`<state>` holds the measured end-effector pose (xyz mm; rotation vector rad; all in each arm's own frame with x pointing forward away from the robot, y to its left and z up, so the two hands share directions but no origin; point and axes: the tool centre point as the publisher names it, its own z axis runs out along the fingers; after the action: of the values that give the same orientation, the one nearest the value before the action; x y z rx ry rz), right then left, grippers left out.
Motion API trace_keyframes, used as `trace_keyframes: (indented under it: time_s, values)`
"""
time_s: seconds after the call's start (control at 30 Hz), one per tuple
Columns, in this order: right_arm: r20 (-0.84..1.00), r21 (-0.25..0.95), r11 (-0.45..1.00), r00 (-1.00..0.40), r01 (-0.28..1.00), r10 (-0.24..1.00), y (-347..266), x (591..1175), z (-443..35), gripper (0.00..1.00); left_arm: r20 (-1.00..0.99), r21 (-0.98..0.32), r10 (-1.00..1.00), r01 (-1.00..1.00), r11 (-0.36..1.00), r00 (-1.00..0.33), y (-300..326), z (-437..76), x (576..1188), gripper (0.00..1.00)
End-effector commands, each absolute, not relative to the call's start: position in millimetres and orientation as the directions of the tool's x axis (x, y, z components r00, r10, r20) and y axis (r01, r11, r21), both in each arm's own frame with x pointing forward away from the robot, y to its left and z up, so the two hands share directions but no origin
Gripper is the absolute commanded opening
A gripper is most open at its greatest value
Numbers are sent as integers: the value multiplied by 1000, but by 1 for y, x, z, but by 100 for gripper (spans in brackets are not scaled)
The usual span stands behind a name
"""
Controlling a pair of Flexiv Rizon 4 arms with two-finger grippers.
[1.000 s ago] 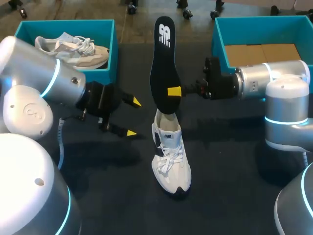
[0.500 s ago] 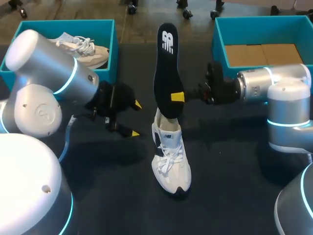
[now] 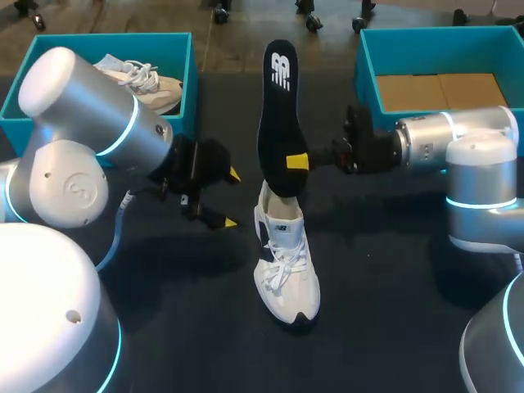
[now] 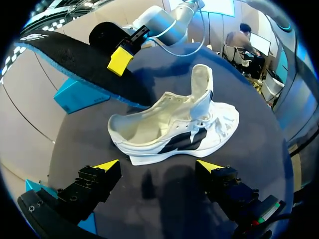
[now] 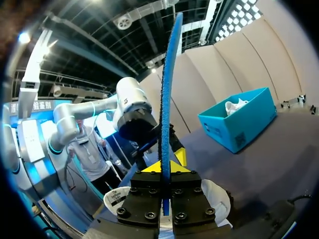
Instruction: Take the shoe out of the shoebox, open the shoe tongue, remove and reinsert the insole, then place the shoe into the shoebox
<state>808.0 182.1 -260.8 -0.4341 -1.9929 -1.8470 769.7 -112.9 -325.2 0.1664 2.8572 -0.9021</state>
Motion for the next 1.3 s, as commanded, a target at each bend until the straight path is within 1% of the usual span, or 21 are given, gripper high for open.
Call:
trace_keyframes:
  time_s: [0.03, 0.4, 0.67, 0.8, 1.0, 1.3]
  values:
    - [476, 877, 85, -879, 472, -32, 186, 816, -269, 0, -176, -541, 54, 143, 828, -983, -113, -325, 767, 100]
    - [469, 882, 67, -883, 467, -26, 190, 822, -284, 0, -157, -529, 20, 101, 842, -987, -108, -332, 769, 100]
    - [484, 875, 30, -875, 484, -3, 186, 821, -299, 0, -107, -508, -36, 24, 861, -994, -118, -342, 776, 100]
    - [470, 883, 1, -883, 470, 6, 188, 819, -300, 0, -96, -503, -55, 1, 864, -994, -121, -343, 777, 100]
    - [468, 884, -4, -884, 468, 4, 192, 816, -302, 0, -76, -519, -71, -21, 854, -995, -124, -341, 778, 100]
    - [462, 887, -9, -887, 462, -6, 195, 812, -300, 0, -103, -522, -64, -1, 853, -993, -129, -338, 778, 100]
